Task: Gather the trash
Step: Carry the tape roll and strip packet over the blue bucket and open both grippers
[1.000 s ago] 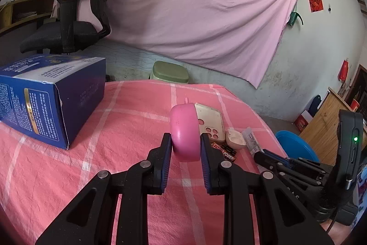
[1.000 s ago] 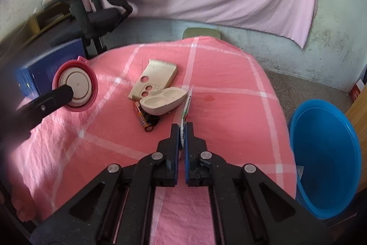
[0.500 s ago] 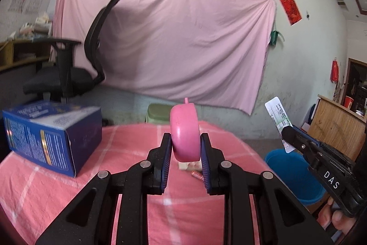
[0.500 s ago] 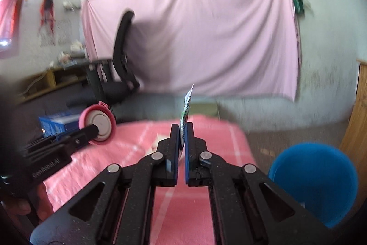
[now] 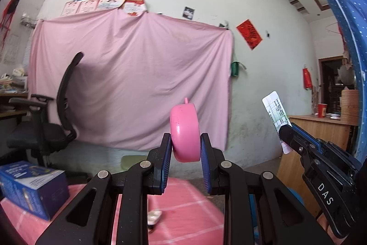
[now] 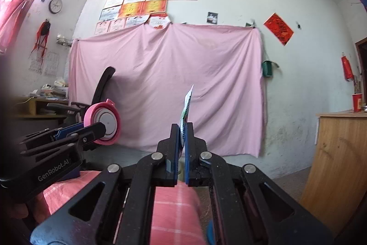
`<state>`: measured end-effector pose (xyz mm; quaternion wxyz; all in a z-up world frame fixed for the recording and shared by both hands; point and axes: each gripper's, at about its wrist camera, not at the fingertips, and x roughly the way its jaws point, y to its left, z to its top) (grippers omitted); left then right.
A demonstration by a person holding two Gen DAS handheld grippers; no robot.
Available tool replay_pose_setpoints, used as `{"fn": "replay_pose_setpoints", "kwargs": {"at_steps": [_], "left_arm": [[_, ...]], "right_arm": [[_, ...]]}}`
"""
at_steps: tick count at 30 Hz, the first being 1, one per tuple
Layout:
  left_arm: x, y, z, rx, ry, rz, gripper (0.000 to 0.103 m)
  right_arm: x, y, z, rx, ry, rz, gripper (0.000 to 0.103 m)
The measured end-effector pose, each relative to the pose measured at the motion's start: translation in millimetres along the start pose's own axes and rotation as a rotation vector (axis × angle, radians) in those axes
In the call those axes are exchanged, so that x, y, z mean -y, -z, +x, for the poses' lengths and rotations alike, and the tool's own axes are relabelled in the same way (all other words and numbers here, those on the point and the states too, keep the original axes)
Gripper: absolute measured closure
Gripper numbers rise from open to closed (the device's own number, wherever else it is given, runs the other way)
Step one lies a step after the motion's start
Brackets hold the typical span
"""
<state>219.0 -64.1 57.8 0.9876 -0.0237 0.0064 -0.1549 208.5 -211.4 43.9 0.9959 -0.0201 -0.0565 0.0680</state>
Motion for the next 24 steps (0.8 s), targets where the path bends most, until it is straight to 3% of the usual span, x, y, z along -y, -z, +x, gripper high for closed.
{"fn": "replay_pose_setpoints", "kwargs": {"at_steps": [5,10,18,24], "left_arm": [[40.1,-8.4,13.5,0.003,0.066,0.048,0.082],[77.9,-0.6,39.9,-0.064,0.138,0.038,0.082],[121.5,27.2,90.8,-0.255,0.246,-0.021,0.082],[143.6,44.9,130.0,-0.403,0.277,-0.031,0.082]], "right_arm": [[42.8,-3.4,-13.7,0.016,0.080,0.038,0.073],[85.2,2.0,-19.8,-0.026,0.148,0.079,0.073],[137.2,36.4,-8.6,-0.217,0.219,0.161,0.073],[167.3,71.3,5.4,-0.386,0.227,0.231,0.073]]}}
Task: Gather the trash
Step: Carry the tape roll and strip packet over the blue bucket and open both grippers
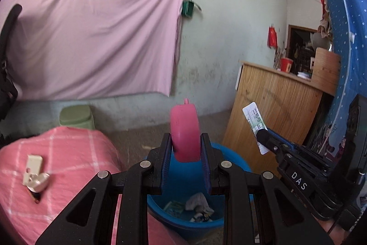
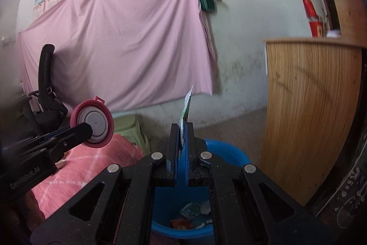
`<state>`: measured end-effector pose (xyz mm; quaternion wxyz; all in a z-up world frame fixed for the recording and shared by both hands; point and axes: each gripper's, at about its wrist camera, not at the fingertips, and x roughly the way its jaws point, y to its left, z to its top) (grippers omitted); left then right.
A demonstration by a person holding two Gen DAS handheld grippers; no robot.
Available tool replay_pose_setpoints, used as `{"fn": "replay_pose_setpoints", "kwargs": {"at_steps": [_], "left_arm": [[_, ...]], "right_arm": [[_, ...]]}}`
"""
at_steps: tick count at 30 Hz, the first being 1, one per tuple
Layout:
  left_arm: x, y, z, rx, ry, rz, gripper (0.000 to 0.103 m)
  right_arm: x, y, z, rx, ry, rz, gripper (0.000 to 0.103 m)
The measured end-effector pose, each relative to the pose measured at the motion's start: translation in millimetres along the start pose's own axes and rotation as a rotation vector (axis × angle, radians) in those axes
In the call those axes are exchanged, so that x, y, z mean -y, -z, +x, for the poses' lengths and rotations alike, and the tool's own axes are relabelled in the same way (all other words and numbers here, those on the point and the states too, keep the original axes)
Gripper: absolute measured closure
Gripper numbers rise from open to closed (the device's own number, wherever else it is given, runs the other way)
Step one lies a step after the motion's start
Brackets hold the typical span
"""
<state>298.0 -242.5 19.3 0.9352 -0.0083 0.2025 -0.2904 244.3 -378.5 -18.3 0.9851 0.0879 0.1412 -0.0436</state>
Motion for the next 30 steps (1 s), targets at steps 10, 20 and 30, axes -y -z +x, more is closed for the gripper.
{"fn": "replay_pose_setpoints", "kwargs": {"at_steps": [10,20,30], "left_arm": [[-6.6,11.0,59.1,-0.234,0.035,-0.110,0.084],[-21.8,6.9,74.0,-0.276,0.028,-0.204,0.084],[-32.4,8.7,45.9,-0.191,-0.018,-0.175,0.084]], "right_arm": [[20.1,19.1,34.7,-0.192,-0.028,0.108,0.073],[25.8,26.8,55.9,-0.274,-0.006,0.128,0.070],[17.4,18.1,44.2,-0.205,0.000,0.091,0.062]]}}
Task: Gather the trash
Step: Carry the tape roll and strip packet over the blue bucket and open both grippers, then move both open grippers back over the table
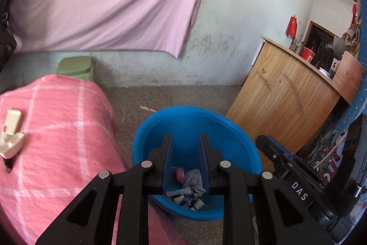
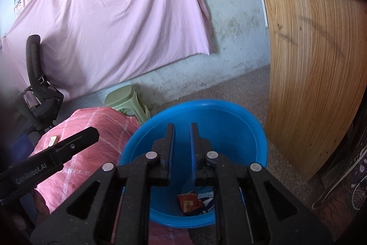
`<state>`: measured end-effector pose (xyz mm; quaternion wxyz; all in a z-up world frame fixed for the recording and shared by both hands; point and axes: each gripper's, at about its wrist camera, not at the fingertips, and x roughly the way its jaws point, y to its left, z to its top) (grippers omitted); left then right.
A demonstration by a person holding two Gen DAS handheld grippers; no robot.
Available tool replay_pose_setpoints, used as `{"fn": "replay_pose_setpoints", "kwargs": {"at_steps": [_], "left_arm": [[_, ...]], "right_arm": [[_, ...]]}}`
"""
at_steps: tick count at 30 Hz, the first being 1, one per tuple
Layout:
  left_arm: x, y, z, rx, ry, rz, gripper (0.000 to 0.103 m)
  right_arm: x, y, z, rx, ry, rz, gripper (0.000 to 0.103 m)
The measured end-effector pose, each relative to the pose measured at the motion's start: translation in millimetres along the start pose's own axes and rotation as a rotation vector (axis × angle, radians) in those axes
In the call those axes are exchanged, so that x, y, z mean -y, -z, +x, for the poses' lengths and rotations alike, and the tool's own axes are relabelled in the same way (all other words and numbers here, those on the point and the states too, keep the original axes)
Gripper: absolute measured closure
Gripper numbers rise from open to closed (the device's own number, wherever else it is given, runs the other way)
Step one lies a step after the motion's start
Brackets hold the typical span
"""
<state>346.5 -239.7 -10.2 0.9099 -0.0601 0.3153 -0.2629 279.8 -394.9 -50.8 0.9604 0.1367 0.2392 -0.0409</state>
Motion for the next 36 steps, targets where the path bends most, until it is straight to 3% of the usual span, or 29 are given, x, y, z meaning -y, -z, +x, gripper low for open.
{"fn": "replay_pose_setpoints", "kwargs": {"at_steps": [5,9,15,17,18,20,23,36], "left_arm": [[-7.1,-2.2,-25.2,0.079,-0.042,0.025,0.083],[-16.5,-4.9,-50.5,0.145,-0.087,0.039,0.079],[-44.4,-3.1,-97.1,0.256,-0.169,0.041,0.055],[-56.8,-0.1,-114.0,0.299,-0.217,0.035,0.039],[-62.7,1.3,-121.6,0.320,-0.237,0.030,0.034],[-73.5,5.2,-135.2,0.362,-0.273,0.018,0.015],[-89.5,12.4,-153.8,0.422,-0.331,-0.003,0.003],[-149.1,46.5,-216.4,0.559,-0.502,-0.042,0.002]], "right_arm": [[-8.6,-7.2,-12.4,0.072,-0.020,-0.013,0.050],[-20.2,-12.8,-23.7,0.138,-0.040,-0.011,0.033],[-46.5,-19.9,-37.7,0.237,-0.091,-0.010,0.007],[-57.9,-21.6,-41.5,0.263,-0.124,-0.012,0.001],[-63.4,-21.0,-43.1,0.273,-0.135,-0.016,0.000],[-75.8,-20.1,-47.2,0.299,-0.157,-0.029,0.000],[-93.8,-16.2,-52.2,0.333,-0.185,-0.055,0.000],[-166.1,-5.8,-71.6,0.450,-0.297,-0.189,0.000]]}}
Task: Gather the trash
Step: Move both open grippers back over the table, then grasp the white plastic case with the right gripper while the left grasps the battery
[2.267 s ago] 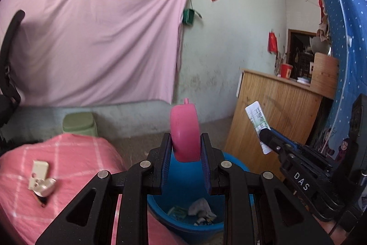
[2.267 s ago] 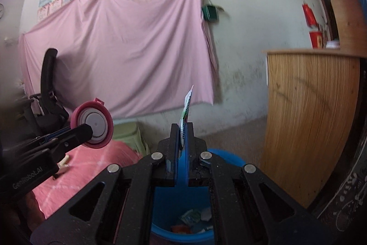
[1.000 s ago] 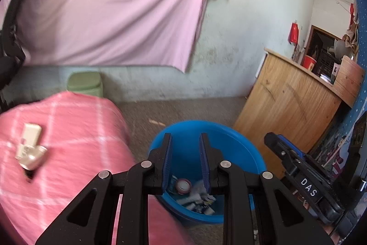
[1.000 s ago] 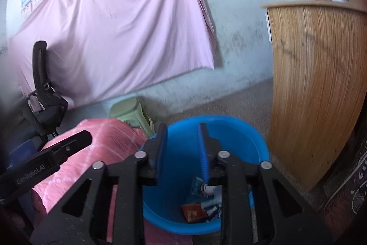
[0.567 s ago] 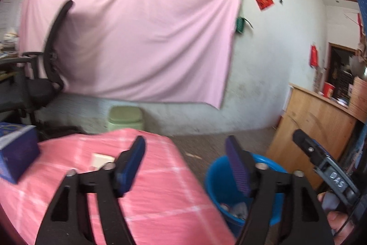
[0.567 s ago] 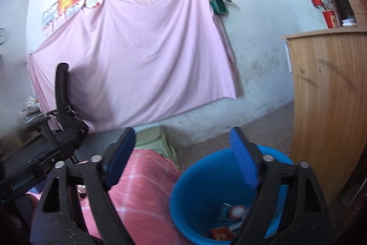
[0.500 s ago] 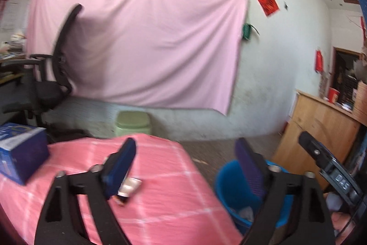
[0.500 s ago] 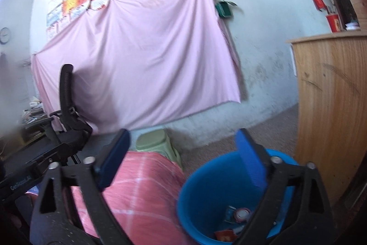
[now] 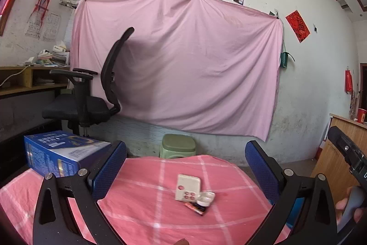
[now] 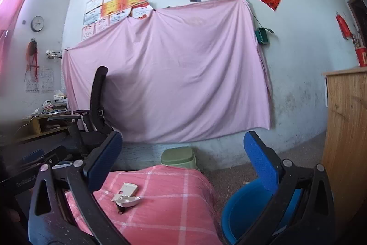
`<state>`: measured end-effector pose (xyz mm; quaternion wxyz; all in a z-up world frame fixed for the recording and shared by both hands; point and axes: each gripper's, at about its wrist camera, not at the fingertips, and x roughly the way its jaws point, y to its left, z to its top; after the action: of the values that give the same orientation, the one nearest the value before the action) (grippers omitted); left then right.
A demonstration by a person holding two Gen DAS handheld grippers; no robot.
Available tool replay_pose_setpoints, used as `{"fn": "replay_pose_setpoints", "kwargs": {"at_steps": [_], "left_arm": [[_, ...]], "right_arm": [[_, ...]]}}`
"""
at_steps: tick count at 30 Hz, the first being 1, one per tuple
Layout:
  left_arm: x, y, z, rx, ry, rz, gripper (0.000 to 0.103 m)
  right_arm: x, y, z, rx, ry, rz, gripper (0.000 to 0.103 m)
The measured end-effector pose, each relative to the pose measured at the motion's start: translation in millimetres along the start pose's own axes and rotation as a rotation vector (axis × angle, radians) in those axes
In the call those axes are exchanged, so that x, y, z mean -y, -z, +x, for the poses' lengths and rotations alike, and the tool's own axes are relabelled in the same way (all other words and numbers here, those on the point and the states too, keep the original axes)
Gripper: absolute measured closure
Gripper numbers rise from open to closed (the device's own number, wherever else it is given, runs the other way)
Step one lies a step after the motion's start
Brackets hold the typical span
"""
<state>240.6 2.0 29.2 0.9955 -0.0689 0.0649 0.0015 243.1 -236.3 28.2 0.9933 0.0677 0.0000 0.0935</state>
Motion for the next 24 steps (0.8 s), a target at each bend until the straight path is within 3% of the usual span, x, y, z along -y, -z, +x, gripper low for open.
{"fn": "replay_pose_setpoints", "kwargs": {"at_steps": [8,13,18,24], "left_arm": [[-33.2,7.3,-8.9,0.048,-0.058,0.025,0.002],[-49.3,15.2,-4.0,0.032,-0.076,0.051,0.002],[-64.2,21.1,15.8,-0.046,-0.063,0.066,0.002],[-78.4,30.9,47.8,-0.186,-0.053,0.046,0.002]], "right_arm": [[-35.8,8.0,13.4,-0.018,-0.041,-0.067,0.000],[-52.6,16.2,27.5,-0.054,-0.068,-0.107,0.000],[-70.1,26.7,49.4,-0.130,-0.082,-0.145,0.000],[-83.1,50.0,88.6,-0.328,-0.073,-0.178,0.000]]}}
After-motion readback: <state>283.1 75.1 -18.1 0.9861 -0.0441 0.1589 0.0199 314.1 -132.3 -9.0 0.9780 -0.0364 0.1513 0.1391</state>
